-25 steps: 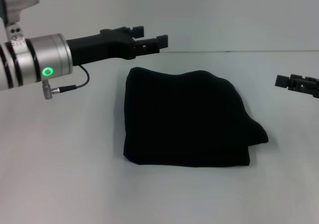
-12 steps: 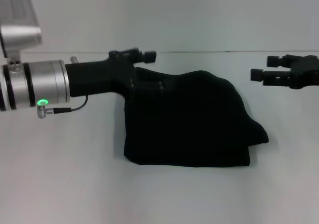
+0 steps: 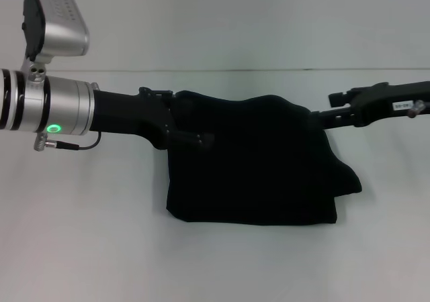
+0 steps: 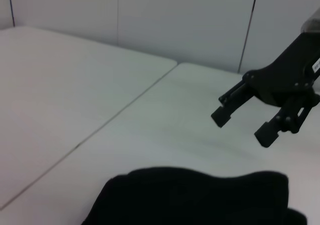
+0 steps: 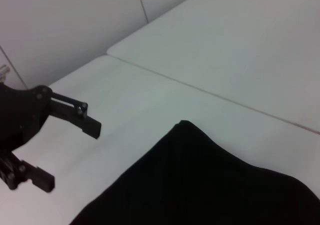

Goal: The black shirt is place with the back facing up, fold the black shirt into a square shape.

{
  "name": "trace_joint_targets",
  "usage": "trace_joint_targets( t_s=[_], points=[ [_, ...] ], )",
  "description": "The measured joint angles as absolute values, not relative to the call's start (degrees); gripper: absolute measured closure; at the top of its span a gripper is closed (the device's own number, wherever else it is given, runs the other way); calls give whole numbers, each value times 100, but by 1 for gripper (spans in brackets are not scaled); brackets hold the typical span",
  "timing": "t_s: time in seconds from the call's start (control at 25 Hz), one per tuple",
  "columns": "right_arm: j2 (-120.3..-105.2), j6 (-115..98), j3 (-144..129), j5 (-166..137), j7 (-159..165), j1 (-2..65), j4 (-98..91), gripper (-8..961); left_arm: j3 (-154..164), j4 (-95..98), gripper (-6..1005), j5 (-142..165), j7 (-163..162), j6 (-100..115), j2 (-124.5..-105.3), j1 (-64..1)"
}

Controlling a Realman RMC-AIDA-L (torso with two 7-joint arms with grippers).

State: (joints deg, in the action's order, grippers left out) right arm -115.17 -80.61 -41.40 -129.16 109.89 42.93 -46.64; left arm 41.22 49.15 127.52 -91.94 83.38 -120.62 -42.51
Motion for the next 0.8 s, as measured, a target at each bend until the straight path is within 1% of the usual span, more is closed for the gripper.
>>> trace_joint_targets(
  t_s=[0.24,0.4,0.56,0.8],
  points=[
    [-11704,-7917,-4161,-12925,10989,4310,-4622,54,4133,4892,104,13231,-9408,8063,-12044,-4313],
    [-11760,-7950,-4164,-12903,10952,4272,-4622,54,4165,4889,104,13296,-9414,8105,-12050,-4296],
    [-11772,-8048,-4199,-12910,10771,4211,-4622,54,4271,4886,105,13310,-9368,8129,-12078,-4259],
    [-11698,-8334,-4157,-12895,10600,4138,-4652,54,4295,4885,106,13268,-9344,8176,-12097,-4231]
  ],
)
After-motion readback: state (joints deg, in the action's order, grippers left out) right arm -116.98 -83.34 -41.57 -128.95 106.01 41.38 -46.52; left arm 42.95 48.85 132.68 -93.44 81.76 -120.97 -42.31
